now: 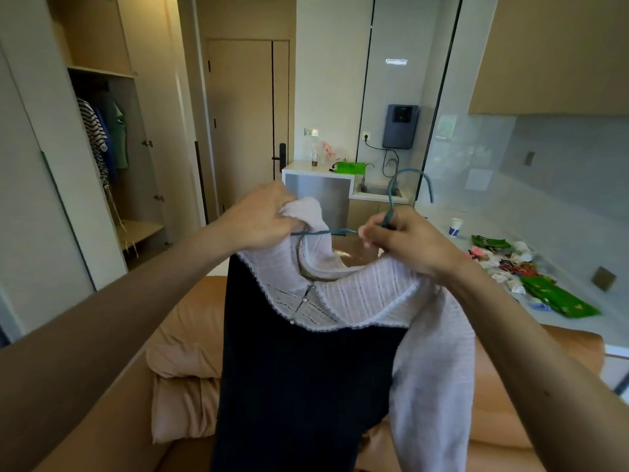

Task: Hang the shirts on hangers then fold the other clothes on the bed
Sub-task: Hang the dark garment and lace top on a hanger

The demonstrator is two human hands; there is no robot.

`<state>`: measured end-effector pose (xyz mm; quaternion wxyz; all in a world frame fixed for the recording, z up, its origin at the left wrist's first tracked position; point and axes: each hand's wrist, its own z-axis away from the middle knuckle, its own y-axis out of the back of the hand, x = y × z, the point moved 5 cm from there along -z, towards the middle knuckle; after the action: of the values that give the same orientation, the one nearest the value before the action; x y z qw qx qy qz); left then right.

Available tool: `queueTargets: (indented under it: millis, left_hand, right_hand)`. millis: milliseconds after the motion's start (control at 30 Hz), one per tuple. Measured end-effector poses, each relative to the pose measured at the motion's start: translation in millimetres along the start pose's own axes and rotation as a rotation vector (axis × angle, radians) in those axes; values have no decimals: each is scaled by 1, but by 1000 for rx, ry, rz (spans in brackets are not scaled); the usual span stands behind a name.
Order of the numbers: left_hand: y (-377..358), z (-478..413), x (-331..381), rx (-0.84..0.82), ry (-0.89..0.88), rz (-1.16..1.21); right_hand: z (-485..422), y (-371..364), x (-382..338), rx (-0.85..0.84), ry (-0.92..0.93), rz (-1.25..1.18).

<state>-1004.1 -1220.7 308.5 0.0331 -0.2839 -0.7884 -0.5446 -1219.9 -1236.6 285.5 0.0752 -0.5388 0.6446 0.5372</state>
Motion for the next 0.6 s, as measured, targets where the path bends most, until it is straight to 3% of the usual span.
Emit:
queueTargets:
  millis: [167, 333, 433, 600]
  left_hand:
    - [-8, 12, -7, -144, -136, 131]
    - [-9, 16, 7, -246, -224, 311]
    - [-6, 17, 2, -123, -141, 396]
    - [19, 25, 5, 96, -166, 355]
  right_hand:
    - [-9, 20, -9, 71, 47, 99]
    - [-5, 36, -25, -66, 83, 139]
    - [4, 50, -22, -103, 110, 182]
    - [28, 82, 3, 76, 45, 108]
